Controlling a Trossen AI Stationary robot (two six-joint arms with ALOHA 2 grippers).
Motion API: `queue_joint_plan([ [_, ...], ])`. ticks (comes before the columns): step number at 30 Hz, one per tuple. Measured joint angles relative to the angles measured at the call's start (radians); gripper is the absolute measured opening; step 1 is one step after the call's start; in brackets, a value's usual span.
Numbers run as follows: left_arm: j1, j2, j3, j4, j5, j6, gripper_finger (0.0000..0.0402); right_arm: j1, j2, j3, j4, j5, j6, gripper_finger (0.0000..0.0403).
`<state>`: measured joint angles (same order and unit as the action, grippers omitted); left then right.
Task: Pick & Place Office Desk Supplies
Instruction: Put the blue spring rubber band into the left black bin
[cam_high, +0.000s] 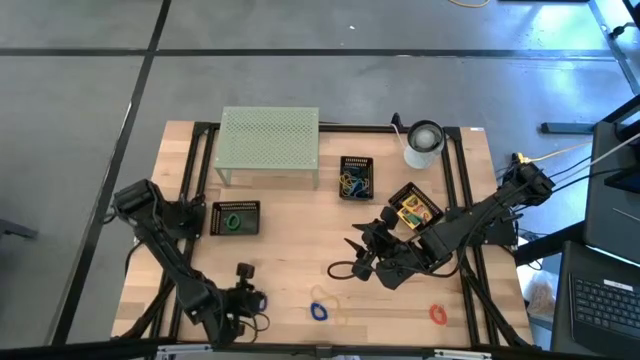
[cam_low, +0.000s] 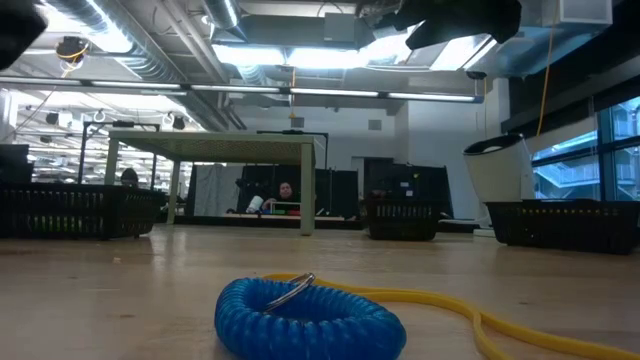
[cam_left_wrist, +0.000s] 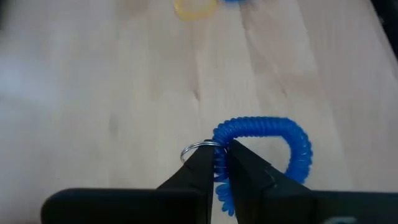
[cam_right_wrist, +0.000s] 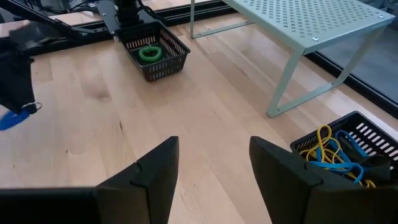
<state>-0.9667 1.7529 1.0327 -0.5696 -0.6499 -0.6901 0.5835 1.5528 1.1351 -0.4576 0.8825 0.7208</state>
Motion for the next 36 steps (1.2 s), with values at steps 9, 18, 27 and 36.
queue_joint_plan([
  [9,0.159,-0.053,0.013,0.288,-0.129,0.309,0.0025,-0.001,0.0,0.0,0.0,-0.003,-0.003,0.0198],
  [18,0.311,-0.091,0.014,0.907,-0.063,0.803,0.0024,-0.001,0.0,0.0,0.0,-0.008,0.002,0.0198],
  [27,0.307,-0.094,0.014,1.399,-0.005,1.264,0.0024,-0.001,0.0,0.0,0.0,-0.008,0.005,0.0198],
  [36,0.308,-0.095,0.015,1.36,-0.101,1.166,0.0024,-0.002,0.0,0.0,0.001,0.023,0.005,0.0198],
])
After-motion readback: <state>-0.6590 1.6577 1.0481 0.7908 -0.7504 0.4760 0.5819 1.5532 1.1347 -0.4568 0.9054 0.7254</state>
